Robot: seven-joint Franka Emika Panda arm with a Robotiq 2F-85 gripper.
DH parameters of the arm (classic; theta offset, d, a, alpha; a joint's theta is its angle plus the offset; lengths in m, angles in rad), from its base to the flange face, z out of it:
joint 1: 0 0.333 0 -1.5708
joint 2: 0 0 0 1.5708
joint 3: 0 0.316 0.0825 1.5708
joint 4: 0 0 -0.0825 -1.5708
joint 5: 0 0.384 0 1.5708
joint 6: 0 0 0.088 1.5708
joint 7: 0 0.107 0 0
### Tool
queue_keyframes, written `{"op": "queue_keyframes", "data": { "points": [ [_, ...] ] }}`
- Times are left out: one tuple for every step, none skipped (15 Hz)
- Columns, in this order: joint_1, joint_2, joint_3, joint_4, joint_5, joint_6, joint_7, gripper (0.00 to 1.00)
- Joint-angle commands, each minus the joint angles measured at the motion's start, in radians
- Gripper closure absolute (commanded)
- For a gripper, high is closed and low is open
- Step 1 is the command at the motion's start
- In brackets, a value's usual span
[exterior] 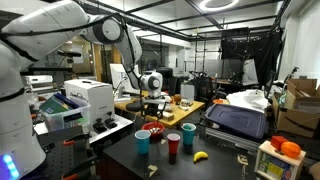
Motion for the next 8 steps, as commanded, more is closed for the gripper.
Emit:
{"op": "queue_keyframes", "data": {
  "points": [
    [0.01,0.022,-0.021,0.033,-0.07,0.0,-0.033,0.0],
    [0.013,0.028,-0.027,0.037,-0.089,0.004,-0.033,0.0],
    [0.018,0.037,-0.034,0.041,-0.109,0.008,-0.032,0.0],
    [0.024,0.047,-0.042,0.047,-0.13,0.013,-0.025,0.0],
    [0.023,0.063,-0.042,0.054,-0.141,0.012,-0.028,0.0],
    [0.025,0.077,-0.045,0.06,-0.154,0.02,-0.022,0.0],
    [0.026,0.086,-0.042,0.063,-0.152,0.043,0.0,0.0],
    [0.025,0.088,-0.036,0.06,-0.15,0.064,-0.004,0.0]
  ]
}}
